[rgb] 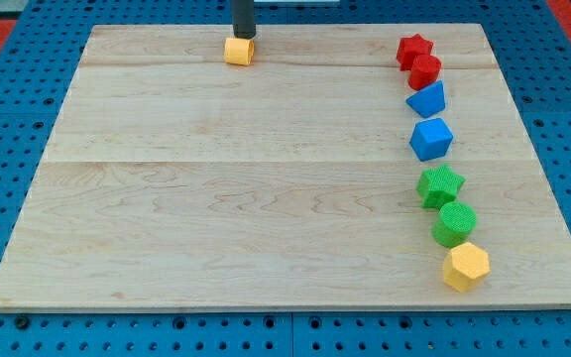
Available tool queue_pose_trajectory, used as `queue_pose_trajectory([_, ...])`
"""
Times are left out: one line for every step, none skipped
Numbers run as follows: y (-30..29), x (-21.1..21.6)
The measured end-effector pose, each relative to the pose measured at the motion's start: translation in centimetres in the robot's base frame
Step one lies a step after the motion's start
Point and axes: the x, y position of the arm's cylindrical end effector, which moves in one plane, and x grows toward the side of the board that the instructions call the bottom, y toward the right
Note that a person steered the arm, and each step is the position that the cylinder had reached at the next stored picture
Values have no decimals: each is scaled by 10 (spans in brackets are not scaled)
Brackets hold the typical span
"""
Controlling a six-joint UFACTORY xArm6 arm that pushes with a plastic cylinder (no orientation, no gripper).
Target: Move the arm to the top of the red star
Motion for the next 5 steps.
queue_pose_trajectory([-1, 4])
queue_pose_trajectory([-11, 44])
queue_pose_trajectory([48, 25])
queue_pose_trajectory([122, -9])
queue_pose_trajectory([221, -10])
